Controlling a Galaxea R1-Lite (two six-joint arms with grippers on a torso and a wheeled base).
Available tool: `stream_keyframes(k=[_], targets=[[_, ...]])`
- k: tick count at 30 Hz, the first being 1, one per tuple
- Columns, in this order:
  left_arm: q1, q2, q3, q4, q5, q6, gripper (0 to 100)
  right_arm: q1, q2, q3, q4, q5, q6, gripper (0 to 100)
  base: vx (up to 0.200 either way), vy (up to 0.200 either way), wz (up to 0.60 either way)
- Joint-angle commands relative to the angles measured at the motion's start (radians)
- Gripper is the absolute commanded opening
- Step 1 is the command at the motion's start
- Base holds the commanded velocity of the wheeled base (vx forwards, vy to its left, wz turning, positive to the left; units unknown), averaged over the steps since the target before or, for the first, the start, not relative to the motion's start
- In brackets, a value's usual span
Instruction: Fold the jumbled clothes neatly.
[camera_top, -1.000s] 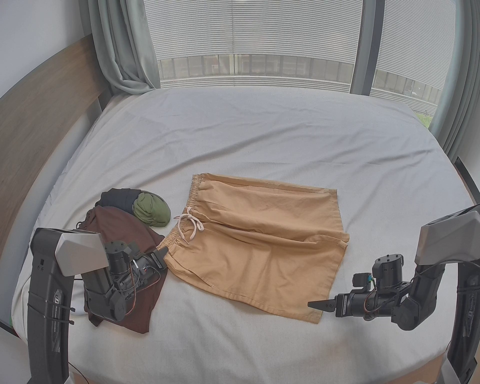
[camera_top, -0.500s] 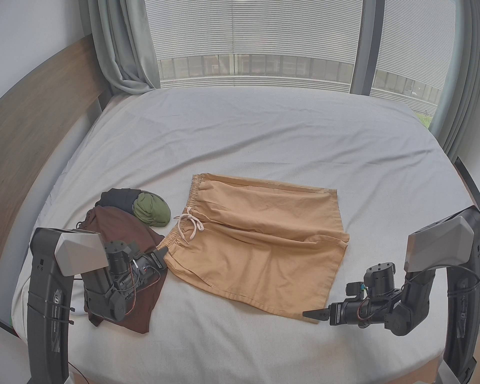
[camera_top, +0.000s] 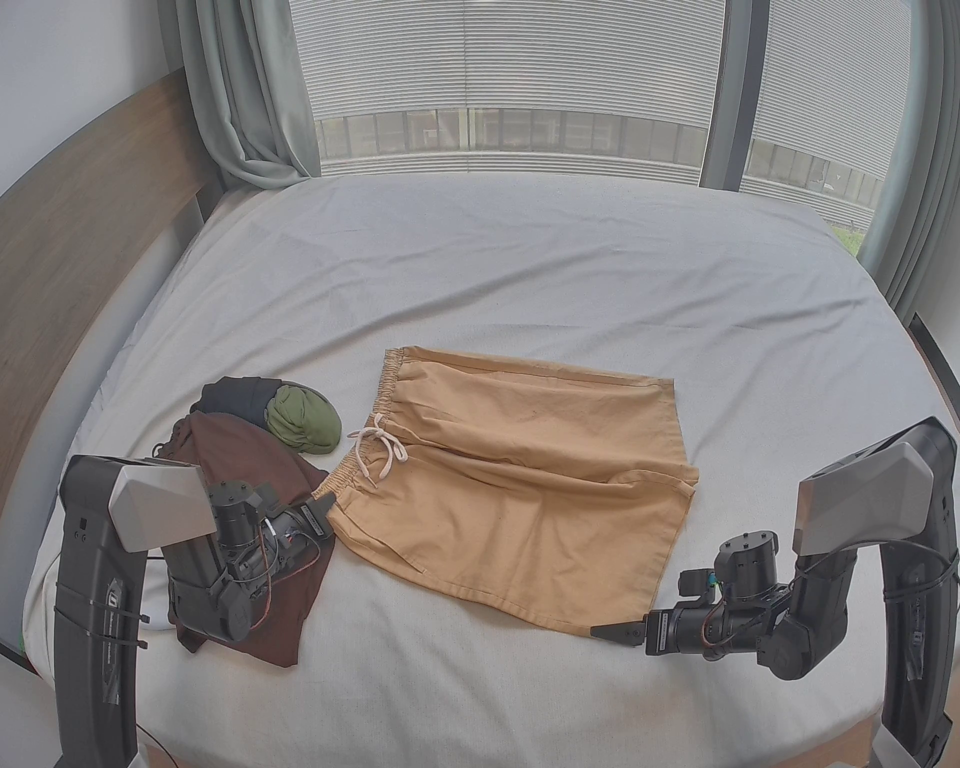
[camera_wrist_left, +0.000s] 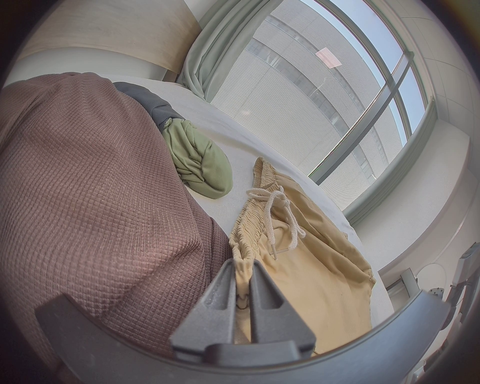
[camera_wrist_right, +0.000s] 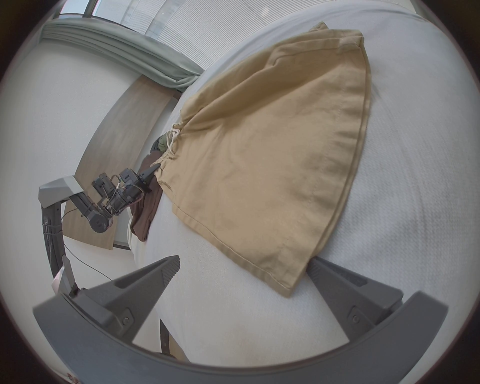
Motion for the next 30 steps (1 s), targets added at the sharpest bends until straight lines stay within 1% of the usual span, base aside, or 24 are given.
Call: stream_keyframes(k=[1, 5, 9, 10, 26, 30], targets=[[0.001, -0.003, -0.001, -0.001, 0.001, 0.0, 0, 0.014, 0.027, 0.0, -0.041, -0.003, 0.025, 100, 0.0, 0.0, 0.0], [0.001, -0.002, -0.001, -0.001, -0.001, 0.0, 0, 0.016, 0.035, 0.001, -0.057, -0.025, 0.028, 100, 0.0, 0.0, 0.0], [0.001, -0.002, -0.001, -0.001, -0.001, 0.0, 0, 0.016, 0.035, 0.003, -0.057, -0.025, 0.028, 100, 0.0, 0.0, 0.0], [0.001, -0.002, -0.001, -0.001, -0.001, 0.0, 0, 0.016, 0.035, 0.003, -0.057, -0.025, 0.028, 0, 0.0, 0.0, 0.0], [0.001, 0.0, 0.005, -0.001, -0.001, 0.0, 0, 0.013, 0.035, 0.012, -0.057, -0.026, 0.027, 0, 0.0, 0.0, 0.0], [0.001, -0.017, 0.039, -0.001, -0.002, 0.0, 0, 0.002, 0.024, 0.037, -0.057, -0.026, 0.027, 0, 0.0, 0.0, 0.0]])
